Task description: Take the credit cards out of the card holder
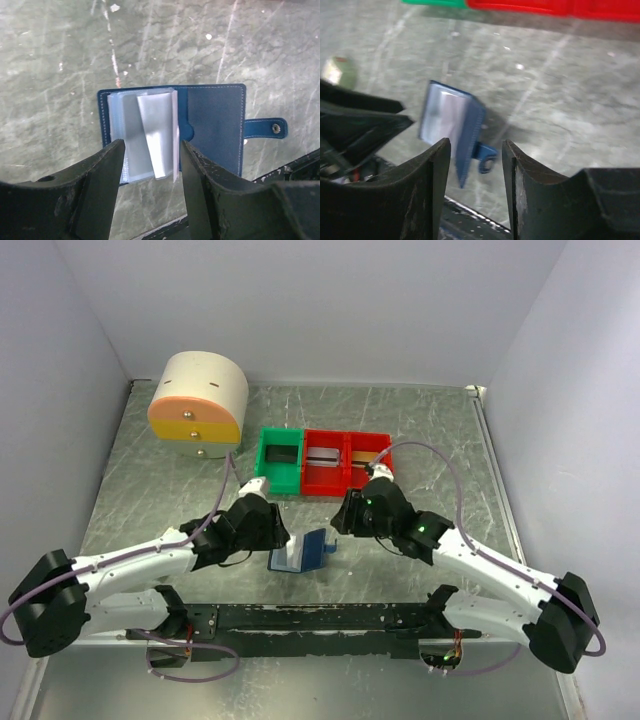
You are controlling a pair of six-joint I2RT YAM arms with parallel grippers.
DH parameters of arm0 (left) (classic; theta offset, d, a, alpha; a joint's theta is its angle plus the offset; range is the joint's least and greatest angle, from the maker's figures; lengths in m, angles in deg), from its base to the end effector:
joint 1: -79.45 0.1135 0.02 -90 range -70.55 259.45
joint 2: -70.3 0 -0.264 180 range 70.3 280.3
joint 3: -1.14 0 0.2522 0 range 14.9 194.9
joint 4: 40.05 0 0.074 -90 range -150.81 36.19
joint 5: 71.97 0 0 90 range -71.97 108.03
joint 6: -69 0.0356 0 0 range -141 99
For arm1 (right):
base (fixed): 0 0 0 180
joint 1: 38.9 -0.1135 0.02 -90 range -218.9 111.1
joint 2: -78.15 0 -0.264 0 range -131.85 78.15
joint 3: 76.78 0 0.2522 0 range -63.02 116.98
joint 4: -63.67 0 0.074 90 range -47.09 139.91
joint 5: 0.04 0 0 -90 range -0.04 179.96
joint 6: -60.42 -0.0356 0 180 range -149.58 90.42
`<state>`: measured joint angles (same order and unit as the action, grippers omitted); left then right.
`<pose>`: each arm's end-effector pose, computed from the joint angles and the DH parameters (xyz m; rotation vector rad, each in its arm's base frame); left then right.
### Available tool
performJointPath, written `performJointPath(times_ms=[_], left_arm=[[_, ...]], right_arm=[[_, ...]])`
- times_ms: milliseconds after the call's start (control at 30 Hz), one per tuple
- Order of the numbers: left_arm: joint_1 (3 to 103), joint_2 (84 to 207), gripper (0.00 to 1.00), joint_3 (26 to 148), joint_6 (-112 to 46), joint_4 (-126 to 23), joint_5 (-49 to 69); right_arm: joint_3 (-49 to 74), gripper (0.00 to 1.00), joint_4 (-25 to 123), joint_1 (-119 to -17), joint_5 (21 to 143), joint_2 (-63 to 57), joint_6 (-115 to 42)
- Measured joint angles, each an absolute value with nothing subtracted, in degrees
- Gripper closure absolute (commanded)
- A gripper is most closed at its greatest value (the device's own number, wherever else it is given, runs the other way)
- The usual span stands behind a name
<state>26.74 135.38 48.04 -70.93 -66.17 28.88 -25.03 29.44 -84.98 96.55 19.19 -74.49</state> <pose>0.1425 -0.1760 0.1981 -0.0382 2.4252 -0.6534 0.1528 0.1528 0.2357 0.0376 2.3864 0.6713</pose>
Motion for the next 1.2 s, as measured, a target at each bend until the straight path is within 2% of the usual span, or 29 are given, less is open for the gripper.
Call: performJointPath(times_ms=[133, 233, 333, 533, 767, 933, 1133, 1200], left_arm=[[26.7, 134.2, 0.42, 48.0, -71.0, -69.2, 31.9], [26.7, 132.7, 0.41, 48.0, -71.9, -72.2, 34.5], [26.7, 129.8, 0.41, 48.0, -73.7, -75.2, 37.4], [26.7, 122.2, 0.40, 46.6, -78.4, -80.8, 42.8], [26.7, 114.2, 0.39, 45.0, -81.9, -85.9, 46.7], [26.7, 112.5, 0.39, 44.9, -82.6, -87.4, 47.8], [26.7, 112.5, 0.40, 44.8, -83.0, -88.2, 47.9], [26.7, 112.5, 0.40, 44.8, -83.0, -88.4, 47.9]], right_arm=[[-23.7, 0.65, 34.8, -85.7, 90.1, 18.5, -73.9], [-22.7, 0.71, 39.0, -88.6, 87.1, 13.6, -73.9], [-19.7, 0.73, 40.4, -92.7, 86.6, 6.1, -74.1], [-14.8, 0.63, 41.2, -97.6, 87.9, -7.3, -74.6], [-6.5, 0.47, 34.6, -102.8, 95.9, -17.4, -74.7], [-0.7, 0.42, 29.3, -105.0, 102.4, -22.2, -75.6], [1.1, 0.40, 25.1, -105.8, 106.4, -24.9, -77.5], [1.4, 0.37, 24.7, -105.9, 106.8, -25.1, -78.0]])
